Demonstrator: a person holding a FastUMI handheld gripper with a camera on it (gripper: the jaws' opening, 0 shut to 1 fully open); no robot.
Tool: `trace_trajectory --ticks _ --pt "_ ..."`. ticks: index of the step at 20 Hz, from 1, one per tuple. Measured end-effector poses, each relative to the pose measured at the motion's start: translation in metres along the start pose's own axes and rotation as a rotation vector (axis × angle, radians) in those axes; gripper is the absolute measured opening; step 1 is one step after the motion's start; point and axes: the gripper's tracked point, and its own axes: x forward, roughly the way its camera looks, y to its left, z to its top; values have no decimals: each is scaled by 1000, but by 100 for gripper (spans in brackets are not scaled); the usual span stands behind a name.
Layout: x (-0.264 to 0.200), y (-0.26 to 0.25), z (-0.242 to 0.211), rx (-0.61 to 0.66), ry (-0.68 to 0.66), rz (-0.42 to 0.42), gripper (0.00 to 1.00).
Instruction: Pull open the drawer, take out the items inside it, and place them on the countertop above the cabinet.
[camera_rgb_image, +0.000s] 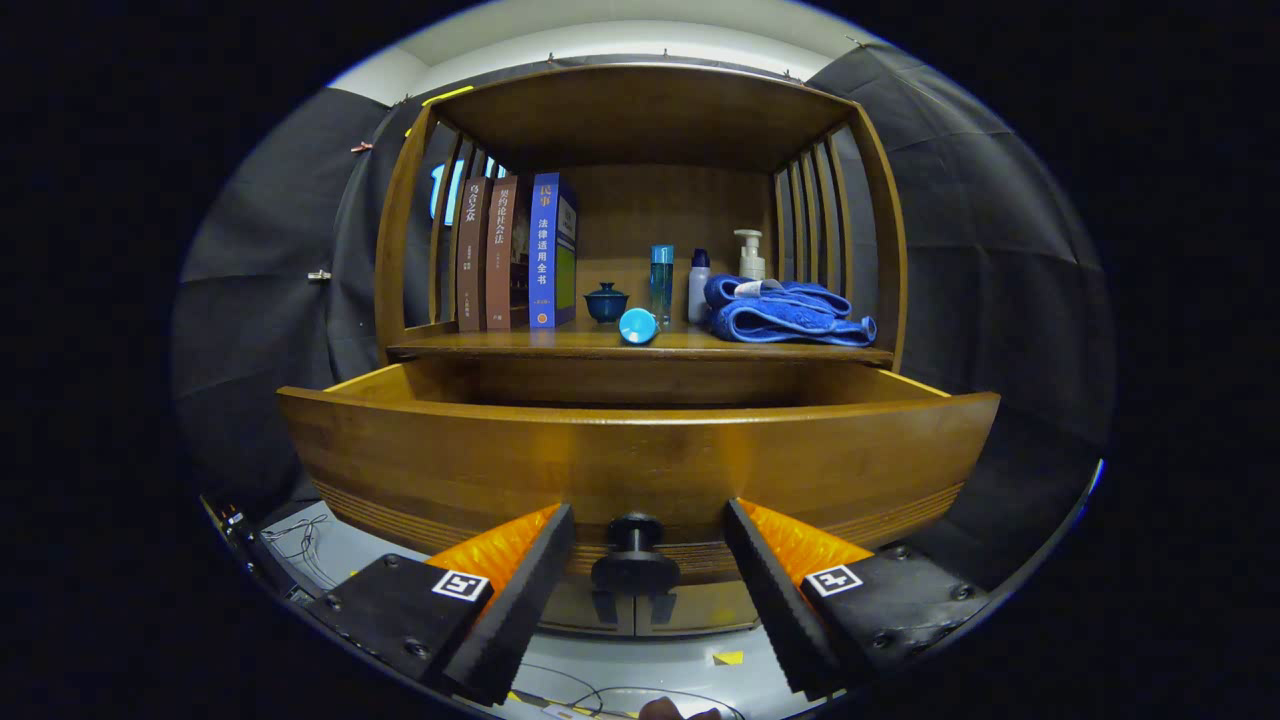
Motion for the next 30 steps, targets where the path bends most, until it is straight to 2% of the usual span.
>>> trace_trajectory --ticks 10,18,25,30 --pt "75 3 14 -9 9 -11 99" --pt "116 7 21 -35 9 -28 99" --pt "117 11 21 -79 6 -35 99" --pt "93 20 66 -42 -49 -5 99"
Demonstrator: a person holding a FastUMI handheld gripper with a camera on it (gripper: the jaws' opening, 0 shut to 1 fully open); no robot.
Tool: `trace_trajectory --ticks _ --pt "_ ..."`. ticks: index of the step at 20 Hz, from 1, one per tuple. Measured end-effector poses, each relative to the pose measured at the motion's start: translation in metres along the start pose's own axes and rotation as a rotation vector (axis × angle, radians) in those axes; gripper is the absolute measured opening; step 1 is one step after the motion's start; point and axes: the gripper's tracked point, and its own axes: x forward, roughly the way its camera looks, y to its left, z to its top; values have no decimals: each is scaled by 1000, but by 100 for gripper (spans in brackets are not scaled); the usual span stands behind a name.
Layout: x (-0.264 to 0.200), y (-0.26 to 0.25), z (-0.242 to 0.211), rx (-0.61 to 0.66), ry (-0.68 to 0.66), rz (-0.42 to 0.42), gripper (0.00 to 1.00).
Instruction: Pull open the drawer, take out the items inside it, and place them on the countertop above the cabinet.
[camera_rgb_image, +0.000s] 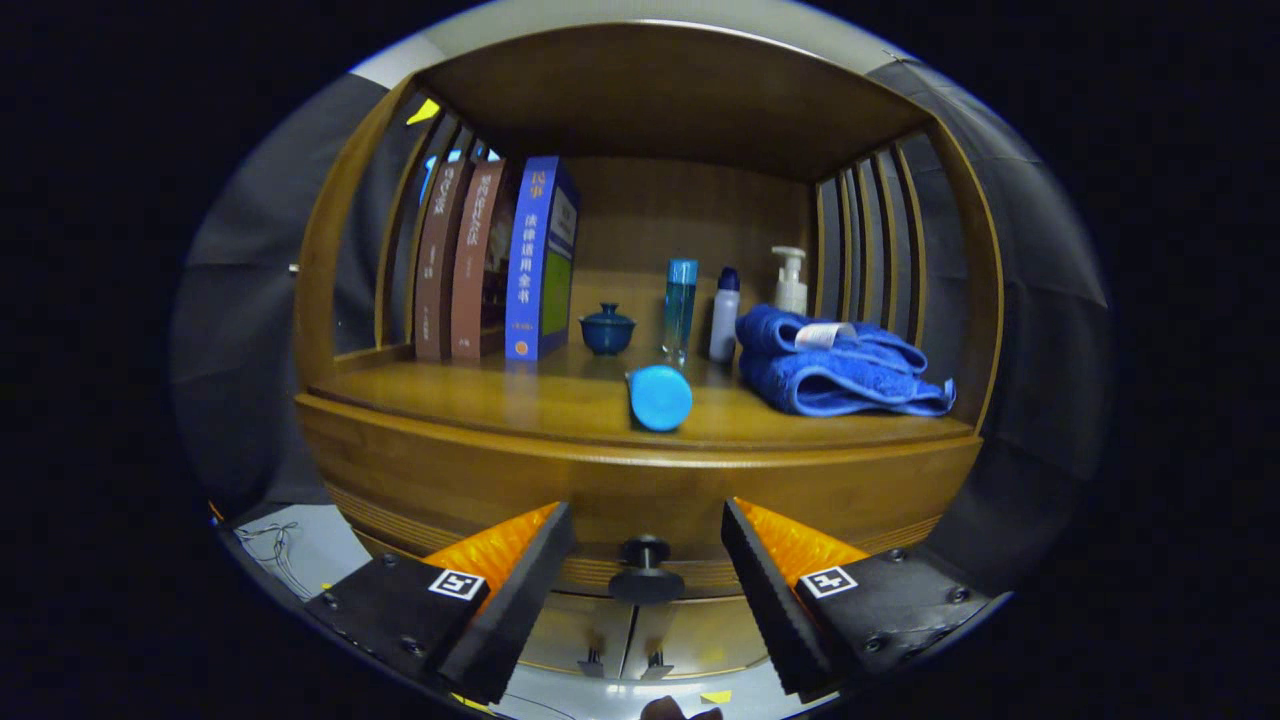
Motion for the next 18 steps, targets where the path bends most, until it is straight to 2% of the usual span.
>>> trace_trajectory --ticks 8,13,18 --pt "-58 12 92 99 -70 64 98" --pt "-101 6 153 80 -138 80 98" --pt "-132 19 191 79 -171 137 98"
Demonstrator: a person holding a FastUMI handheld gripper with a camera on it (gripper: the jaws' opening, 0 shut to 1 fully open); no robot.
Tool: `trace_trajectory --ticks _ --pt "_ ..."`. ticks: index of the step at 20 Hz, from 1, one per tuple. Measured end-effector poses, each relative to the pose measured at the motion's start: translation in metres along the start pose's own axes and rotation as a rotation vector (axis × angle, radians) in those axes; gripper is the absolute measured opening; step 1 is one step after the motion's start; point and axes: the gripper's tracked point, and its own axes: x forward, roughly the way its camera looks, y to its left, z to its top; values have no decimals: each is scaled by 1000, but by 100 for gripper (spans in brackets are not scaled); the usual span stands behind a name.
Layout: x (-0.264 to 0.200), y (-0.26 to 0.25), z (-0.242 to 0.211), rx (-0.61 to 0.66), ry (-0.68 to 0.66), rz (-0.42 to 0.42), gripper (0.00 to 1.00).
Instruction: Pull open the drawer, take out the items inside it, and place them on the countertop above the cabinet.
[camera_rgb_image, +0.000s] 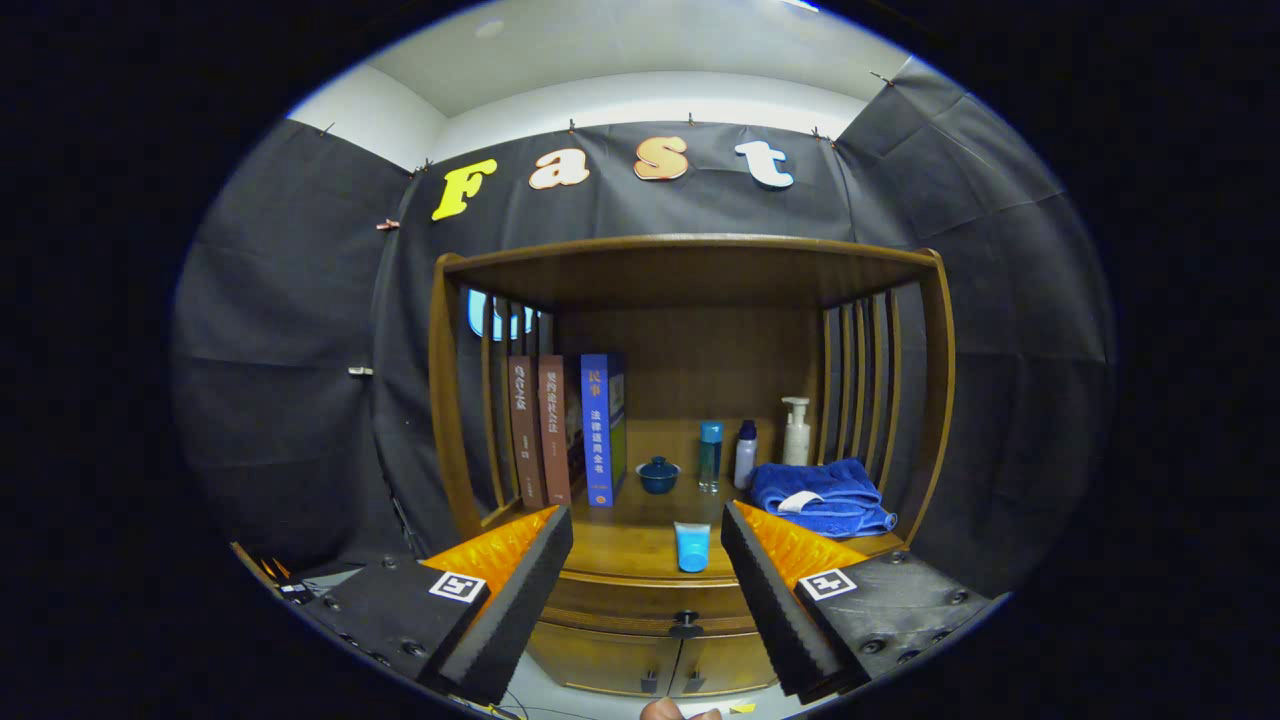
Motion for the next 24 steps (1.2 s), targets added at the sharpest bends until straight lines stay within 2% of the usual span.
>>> trace_trajectory --ticks 7,24 --pt "-23 -6 43 -44 -76 -29 98" --pt "-33 -3 58 -30 -78 -51 98"
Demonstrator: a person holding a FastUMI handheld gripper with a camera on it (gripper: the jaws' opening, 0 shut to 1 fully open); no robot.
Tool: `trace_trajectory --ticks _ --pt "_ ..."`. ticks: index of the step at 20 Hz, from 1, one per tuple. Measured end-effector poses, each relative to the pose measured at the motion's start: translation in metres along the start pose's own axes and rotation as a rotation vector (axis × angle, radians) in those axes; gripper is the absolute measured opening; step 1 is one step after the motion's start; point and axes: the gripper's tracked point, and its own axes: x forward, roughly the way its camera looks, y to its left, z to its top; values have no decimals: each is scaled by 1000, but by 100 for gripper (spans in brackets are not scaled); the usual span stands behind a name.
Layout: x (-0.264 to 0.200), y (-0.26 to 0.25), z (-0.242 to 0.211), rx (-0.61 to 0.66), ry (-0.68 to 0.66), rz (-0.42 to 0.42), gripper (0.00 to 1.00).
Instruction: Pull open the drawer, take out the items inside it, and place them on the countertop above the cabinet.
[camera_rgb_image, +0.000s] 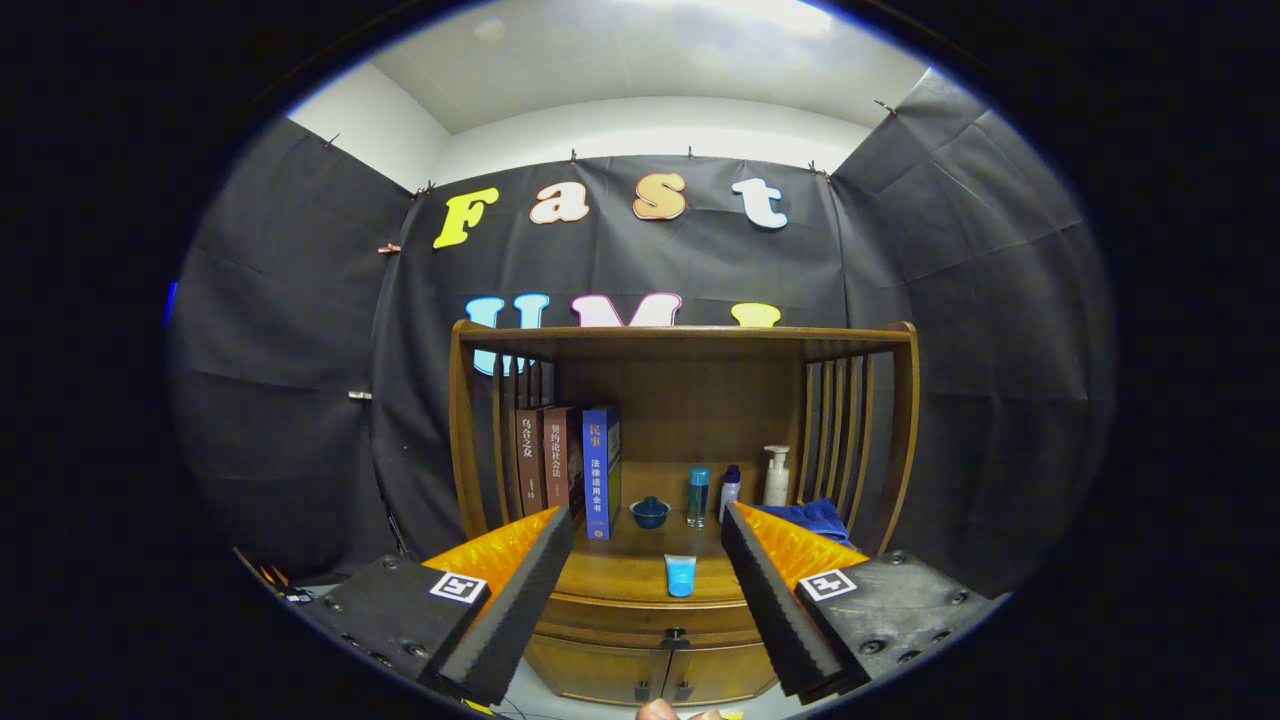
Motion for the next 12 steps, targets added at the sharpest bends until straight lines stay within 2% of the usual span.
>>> trace_trajectory --ticks 12 --pt "2 -3 -2 -8 -5 -31 98"
